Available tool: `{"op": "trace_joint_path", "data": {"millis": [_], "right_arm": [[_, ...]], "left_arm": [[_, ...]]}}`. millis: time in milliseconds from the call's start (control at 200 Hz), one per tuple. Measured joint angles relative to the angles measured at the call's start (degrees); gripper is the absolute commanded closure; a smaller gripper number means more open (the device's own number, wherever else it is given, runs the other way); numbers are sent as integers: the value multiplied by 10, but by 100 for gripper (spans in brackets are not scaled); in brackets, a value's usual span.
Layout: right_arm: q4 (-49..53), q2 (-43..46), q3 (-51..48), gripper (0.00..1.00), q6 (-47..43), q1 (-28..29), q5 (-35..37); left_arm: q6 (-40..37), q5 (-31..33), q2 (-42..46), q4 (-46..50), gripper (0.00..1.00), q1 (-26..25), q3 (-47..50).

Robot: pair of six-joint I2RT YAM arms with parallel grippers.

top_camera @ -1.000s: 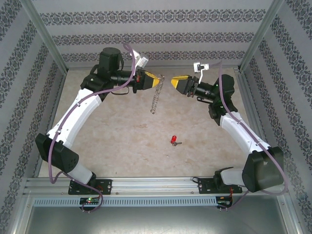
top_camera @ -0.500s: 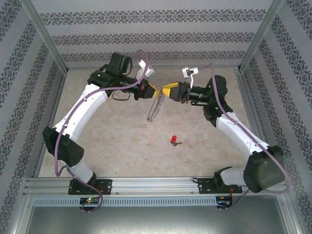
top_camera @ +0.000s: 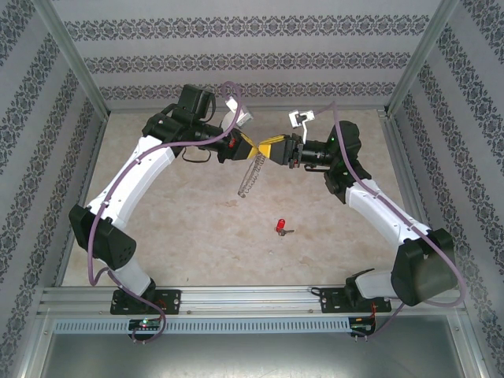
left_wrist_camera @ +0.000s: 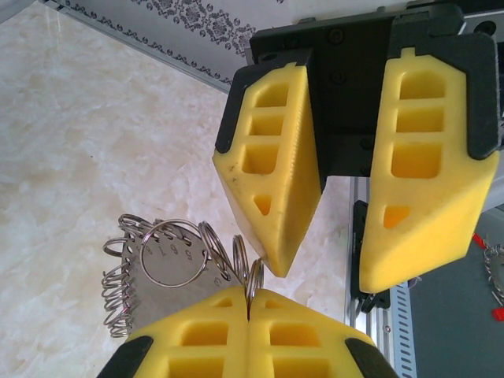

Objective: Put the keys on the keyring

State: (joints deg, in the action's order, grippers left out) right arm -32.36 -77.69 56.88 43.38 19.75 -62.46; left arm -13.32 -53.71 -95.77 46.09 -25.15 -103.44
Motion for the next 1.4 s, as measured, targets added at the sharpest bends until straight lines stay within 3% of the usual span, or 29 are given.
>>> {"op": "trace_joint_path", "data": {"millis": [1399], "right_arm": [[9, 2, -29, 74, -2, -10, 1]], "left_arm": [[0, -2, -2, 0, 100, -1, 0]]}}
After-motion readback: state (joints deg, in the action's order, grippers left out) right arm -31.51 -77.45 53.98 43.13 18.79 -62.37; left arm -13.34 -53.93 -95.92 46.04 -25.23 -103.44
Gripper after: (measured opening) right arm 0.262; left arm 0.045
